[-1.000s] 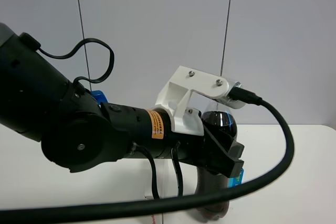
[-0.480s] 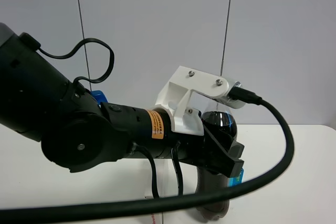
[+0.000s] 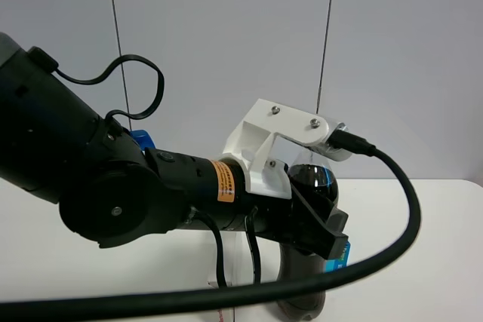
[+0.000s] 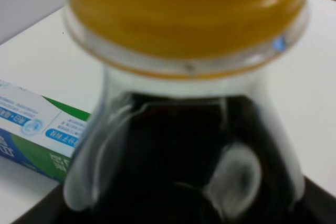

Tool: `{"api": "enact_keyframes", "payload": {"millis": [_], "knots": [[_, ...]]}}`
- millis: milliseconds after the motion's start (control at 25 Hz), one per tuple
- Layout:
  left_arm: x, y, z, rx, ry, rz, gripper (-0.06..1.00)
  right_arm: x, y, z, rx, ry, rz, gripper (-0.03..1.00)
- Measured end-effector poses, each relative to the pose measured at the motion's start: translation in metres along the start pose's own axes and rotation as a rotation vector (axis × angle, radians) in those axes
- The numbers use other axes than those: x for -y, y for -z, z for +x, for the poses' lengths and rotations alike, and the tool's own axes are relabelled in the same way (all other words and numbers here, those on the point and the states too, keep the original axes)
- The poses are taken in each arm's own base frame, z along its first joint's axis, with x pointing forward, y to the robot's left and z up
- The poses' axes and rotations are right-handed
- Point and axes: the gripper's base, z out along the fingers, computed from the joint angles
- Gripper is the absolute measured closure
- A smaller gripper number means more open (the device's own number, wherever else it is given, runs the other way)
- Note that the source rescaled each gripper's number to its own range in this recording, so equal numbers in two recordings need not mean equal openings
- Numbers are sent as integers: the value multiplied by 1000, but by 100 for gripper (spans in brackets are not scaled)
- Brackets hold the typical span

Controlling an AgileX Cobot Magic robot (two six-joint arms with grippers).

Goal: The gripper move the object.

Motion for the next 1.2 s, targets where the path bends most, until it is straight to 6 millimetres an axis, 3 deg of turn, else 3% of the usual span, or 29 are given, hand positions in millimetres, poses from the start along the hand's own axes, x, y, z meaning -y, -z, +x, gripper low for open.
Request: {"api": "enact_keyframes", "payload": {"millis": [160, 360, 600, 680, 760, 840, 1200], "knots": [[0, 0, 1, -7, 0, -1, 93, 0, 0, 0, 0, 0, 1, -3], [1, 0, -9, 56, -5, 7, 65, 0, 0, 0, 0, 0, 1, -3], [1, 0, -9, 56, -10, 5, 54, 0, 0, 0, 0, 0, 1, -3], [1, 0, -9, 56, -13, 5, 40, 0, 0, 0, 0, 0, 1, -3], [1, 0, -9, 56, -14, 5, 15, 0, 0, 0, 0, 0, 1, -3], [1, 0, -9, 56, -14, 5, 2, 0, 0, 0, 0, 0, 1, -3], [1, 3, -15, 73, -5, 6, -4, 0, 0, 0, 0, 0, 1, -3]]}}
